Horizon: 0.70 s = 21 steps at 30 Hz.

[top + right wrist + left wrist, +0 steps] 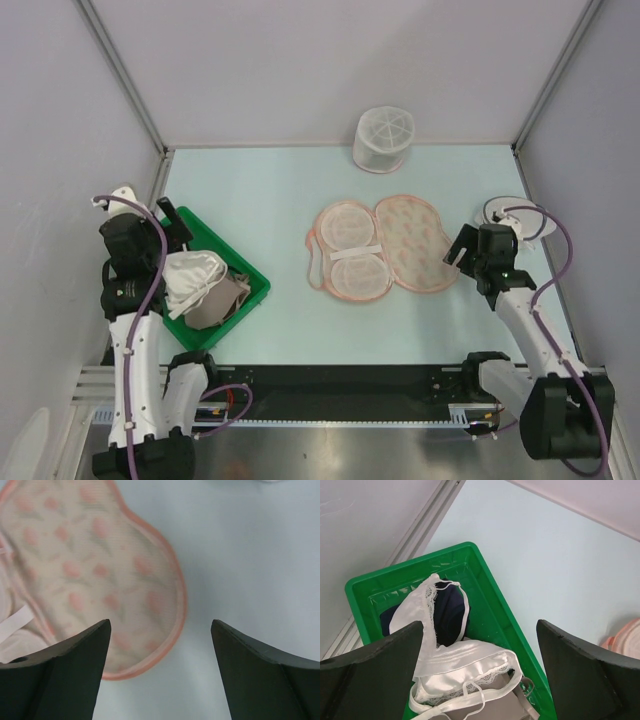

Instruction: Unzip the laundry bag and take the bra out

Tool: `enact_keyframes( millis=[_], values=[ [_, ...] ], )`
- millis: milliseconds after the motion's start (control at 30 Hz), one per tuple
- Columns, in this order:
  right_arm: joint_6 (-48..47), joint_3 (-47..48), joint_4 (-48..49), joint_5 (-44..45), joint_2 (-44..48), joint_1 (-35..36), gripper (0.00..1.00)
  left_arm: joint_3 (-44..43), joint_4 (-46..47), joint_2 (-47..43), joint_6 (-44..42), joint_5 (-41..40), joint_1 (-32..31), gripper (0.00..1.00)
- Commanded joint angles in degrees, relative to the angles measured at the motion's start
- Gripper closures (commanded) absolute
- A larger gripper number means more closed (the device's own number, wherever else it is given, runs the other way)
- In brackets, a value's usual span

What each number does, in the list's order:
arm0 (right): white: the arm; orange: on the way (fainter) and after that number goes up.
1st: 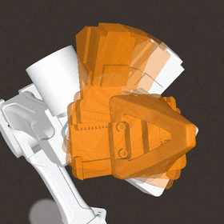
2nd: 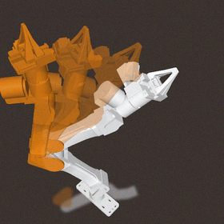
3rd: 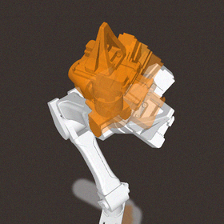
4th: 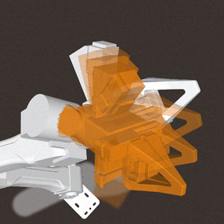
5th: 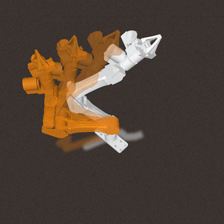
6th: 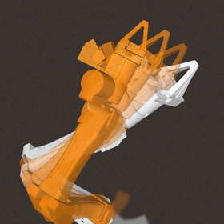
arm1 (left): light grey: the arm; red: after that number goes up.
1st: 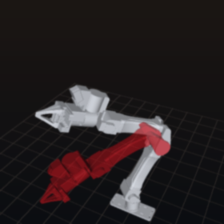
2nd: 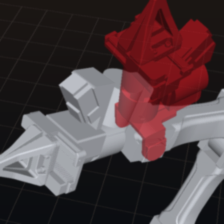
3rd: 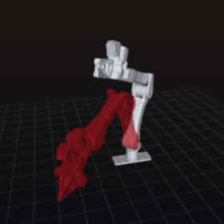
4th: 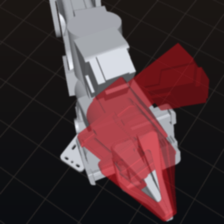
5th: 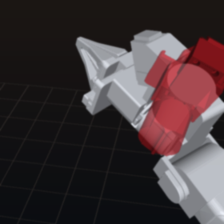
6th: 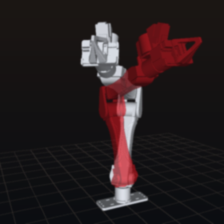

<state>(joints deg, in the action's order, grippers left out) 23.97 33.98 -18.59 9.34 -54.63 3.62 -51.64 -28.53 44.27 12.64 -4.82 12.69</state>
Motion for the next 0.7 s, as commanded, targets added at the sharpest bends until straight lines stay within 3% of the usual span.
enact_keyframes(
  millis=[0, 167, 667],
  values=[
    [-0.50, 1.00, 2.33, -4.50, -6.70, -7.90, 0.17, 1.62, 4.36, -0.59, -1.66, 3.32, -0.38, 0.00],
    [-0.76, 1.44, 5.13, -7.49, -11.89, -9.86, 0.26, 2.33, 3.93, 0.12, -1.66, 6.67, -0.21, 0.00],
    [-2.69, 3.64, 6.02, -8.47, -21.29, -8.98, 0.36, 3.03, 2.43, 2.57, -1.66, 8.77, -0.38, 0.00]
  ],
)
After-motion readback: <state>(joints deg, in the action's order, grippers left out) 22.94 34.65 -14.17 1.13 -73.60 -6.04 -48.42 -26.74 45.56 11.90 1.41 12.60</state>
